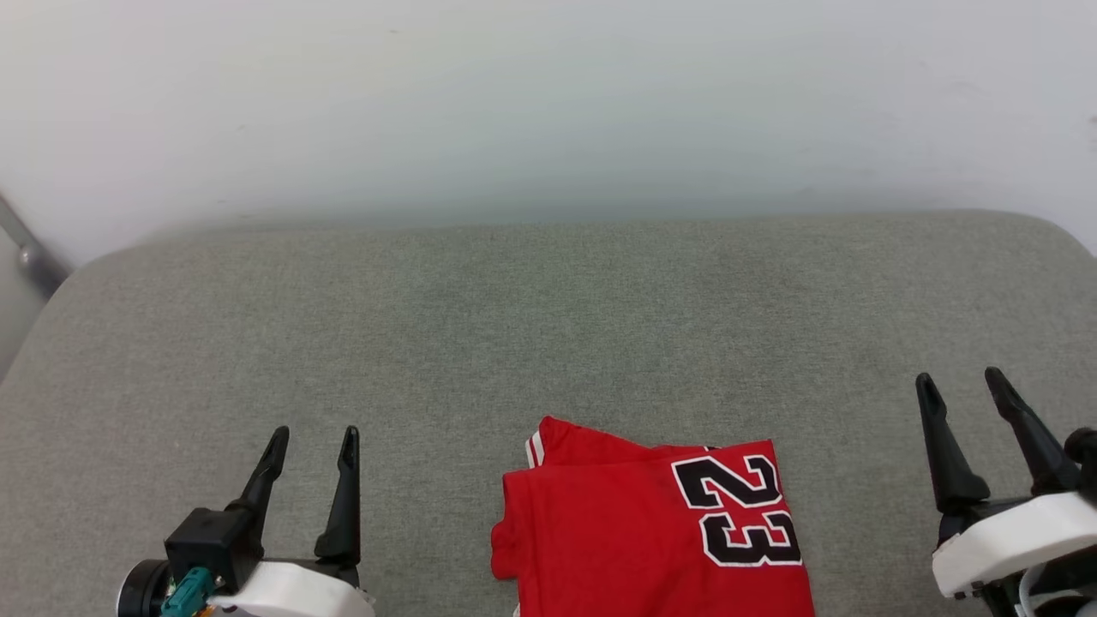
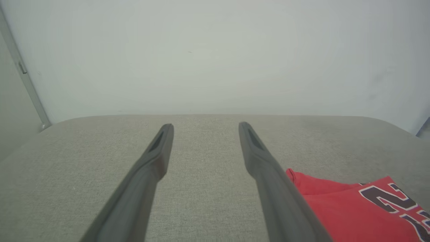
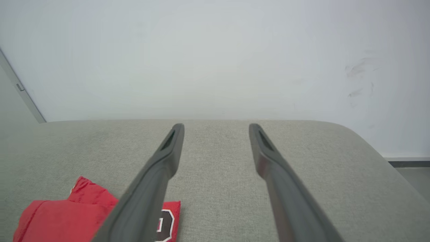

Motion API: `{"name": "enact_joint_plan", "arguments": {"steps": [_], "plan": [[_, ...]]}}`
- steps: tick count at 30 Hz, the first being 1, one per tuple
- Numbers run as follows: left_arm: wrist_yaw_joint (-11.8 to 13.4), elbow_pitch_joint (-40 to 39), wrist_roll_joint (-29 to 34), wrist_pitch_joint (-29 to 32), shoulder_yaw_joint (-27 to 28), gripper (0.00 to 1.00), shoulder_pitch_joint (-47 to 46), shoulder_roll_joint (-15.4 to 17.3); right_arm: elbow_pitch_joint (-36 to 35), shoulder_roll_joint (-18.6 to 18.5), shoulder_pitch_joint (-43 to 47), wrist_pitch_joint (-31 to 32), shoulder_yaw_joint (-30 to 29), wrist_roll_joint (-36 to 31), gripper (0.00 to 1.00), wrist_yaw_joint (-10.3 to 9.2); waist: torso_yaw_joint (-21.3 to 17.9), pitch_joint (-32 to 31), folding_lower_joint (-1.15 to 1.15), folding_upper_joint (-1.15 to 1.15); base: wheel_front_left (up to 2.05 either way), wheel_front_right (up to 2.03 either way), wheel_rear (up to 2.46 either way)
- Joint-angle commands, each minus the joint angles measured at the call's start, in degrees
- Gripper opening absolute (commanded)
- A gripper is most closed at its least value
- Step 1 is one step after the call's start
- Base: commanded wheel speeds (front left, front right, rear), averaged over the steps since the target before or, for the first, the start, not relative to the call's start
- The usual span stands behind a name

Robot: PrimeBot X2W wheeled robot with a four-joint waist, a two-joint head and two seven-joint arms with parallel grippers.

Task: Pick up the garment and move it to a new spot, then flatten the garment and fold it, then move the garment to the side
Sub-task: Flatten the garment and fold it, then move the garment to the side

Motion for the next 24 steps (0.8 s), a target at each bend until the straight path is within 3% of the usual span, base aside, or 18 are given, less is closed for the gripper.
{"name": "enact_joint_plan", "arguments": {"steps": [1, 17, 20, 24], "plan": [[0.34, -0.11, 0.49, -0.26, 0.23, 1.0, 1.28, 0.13, -1.25, 0.8, 1.73, -1.09, 0.48, -0.28, 1.0, -0.02, -0.25, -0.38, 0.0, 0.0, 0.0, 0.0, 0.0], [0.41, -0.18, 0.67, -0.53, 2.31, 1.0, 1.33, -0.55, -4.47, 3.45, 4.77, -0.58, 1.5, -1.47, 1.0, -0.02, -0.5, 0.34, 0.0, 0.0, 0.0, 0.0, 0.0], [0.42, -0.3, 0.74, -0.57, 2.79, 1.0, 1.37, -0.83, -3.43, 3.63, 5.42, 1.96, 0.48, 0.41, 1.0, -0.02, -0.5, 0.39, 0.0, 0.0, 0.0, 0.0, 0.0], [0.46, -0.52, 0.88, -0.6, 3.44, 1.0, 1.43, -1.31, 0.58, 1.65, 5.87, 10.46, -3.5, 6.21, 1.0, -0.02, -0.34, 0.55, 0.0, 0.0, 0.0, 0.0, 0.0]]}}
